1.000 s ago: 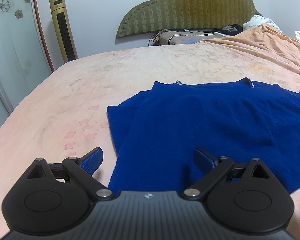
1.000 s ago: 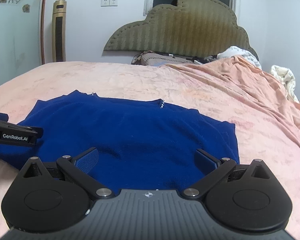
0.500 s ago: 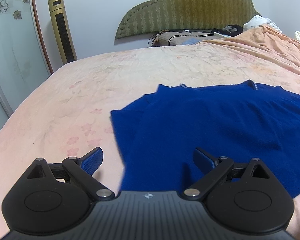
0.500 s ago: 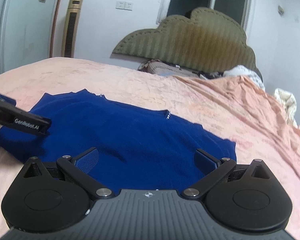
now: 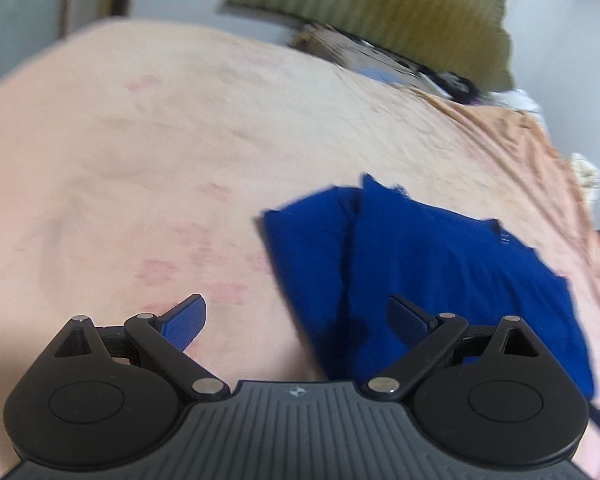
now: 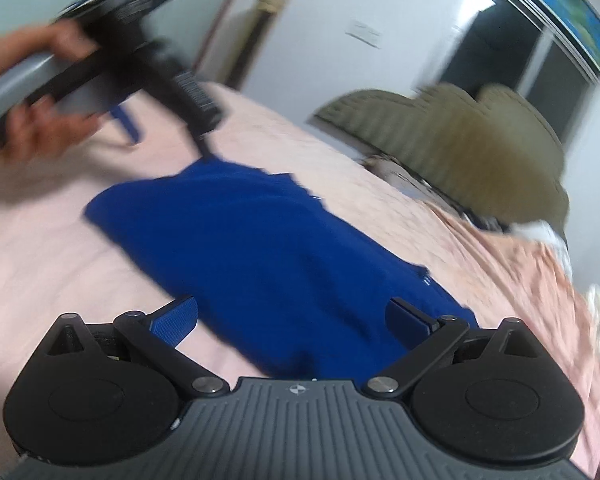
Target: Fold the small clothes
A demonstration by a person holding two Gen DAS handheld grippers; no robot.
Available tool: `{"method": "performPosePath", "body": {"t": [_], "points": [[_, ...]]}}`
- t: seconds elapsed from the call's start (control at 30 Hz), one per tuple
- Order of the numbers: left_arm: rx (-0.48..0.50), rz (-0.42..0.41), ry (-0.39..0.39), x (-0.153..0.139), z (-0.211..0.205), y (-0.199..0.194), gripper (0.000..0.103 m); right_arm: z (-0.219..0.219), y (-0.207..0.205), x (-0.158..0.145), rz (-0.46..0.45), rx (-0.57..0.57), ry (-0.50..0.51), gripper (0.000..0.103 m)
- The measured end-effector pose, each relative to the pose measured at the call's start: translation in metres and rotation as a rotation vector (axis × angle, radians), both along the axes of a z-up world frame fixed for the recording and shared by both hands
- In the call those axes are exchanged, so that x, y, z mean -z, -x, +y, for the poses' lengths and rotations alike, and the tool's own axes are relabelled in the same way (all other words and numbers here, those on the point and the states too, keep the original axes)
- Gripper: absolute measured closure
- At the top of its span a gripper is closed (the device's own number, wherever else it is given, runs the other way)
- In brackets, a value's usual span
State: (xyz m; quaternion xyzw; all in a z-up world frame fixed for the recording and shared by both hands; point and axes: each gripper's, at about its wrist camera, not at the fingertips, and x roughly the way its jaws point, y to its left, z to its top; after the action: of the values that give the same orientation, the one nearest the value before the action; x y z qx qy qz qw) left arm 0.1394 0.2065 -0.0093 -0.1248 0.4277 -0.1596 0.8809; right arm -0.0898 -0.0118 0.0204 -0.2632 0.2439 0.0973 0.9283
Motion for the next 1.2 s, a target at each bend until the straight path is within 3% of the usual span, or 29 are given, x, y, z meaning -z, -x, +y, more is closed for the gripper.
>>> {"method": "performPosePath", "body": {"t": [0.1, 0.3, 0.57, 0.6, 0.63, 0.67, 0.7, 0.73, 0.8, 0.9, 0.93, 1.0, 1.2], "points": [[0.054, 0.067, 0.100, 0.011, 0.000, -0.018, 0.005, 0.021, -0.001, 0.010, 0.009, -0.041, 0.083, 0.003], [0.123, 0.070, 0.179, 0.017, -0.014, -0.049, 0.002, 0.050, -0.010, 0.020, -0.023, -0.076, 0.178, 0.003], [0.116, 0.116, 0.354, 0.027, -0.029, -0.107, 0.004, 0.078, -0.047, 0.024, -0.067, -0.103, 0.190, 0.006], [0.113, 0.117, 0.353, 0.028, -0.032, -0.112, 0.011, 0.081, -0.050, 0.026, -0.067, -0.107, 0.196, 0.011], [0.112, 0.116, 0.338, 0.027, -0.038, -0.116, 0.018, 0.084, -0.052, 0.026, -0.074, -0.113, 0.195, 0.016], [0.121, 0.117, 0.309, 0.027, -0.045, -0.120, 0.037, 0.086, -0.055, 0.028, -0.082, -0.114, 0.208, 0.020], [0.130, 0.118, 0.272, 0.027, -0.051, -0.122, 0.056, 0.088, -0.056, 0.030, -0.091, -0.120, 0.216, 0.030], [0.134, 0.113, 0.231, 0.026, -0.057, -0.123, 0.064, 0.088, -0.058, 0.031, -0.084, -0.126, 0.208, 0.043], [0.124, 0.108, 0.167, 0.025, -0.065, -0.123, 0.084, 0.090, -0.055, 0.034, -0.072, -0.135, 0.198, 0.060], [0.088, 0.116, 0.101, 0.019, -0.071, -0.121, 0.092, 0.092, -0.051, 0.039, -0.073, -0.166, 0.223, 0.091], [0.074, 0.111, 0.076, 0.015, -0.075, -0.118, 0.092, 0.092, -0.050, 0.040, -0.076, -0.168, 0.226, 0.094], [0.059, 0.074, 0.016, 0.002, -0.084, -0.110, 0.093, 0.087, -0.045, 0.036, -0.094, -0.175, 0.205, 0.100], [0.029, -0.062, -0.146, -0.049, -0.129, -0.082, 0.093, 0.049, -0.026, 0.010, -0.181, -0.114, 0.087, 0.100]]}}
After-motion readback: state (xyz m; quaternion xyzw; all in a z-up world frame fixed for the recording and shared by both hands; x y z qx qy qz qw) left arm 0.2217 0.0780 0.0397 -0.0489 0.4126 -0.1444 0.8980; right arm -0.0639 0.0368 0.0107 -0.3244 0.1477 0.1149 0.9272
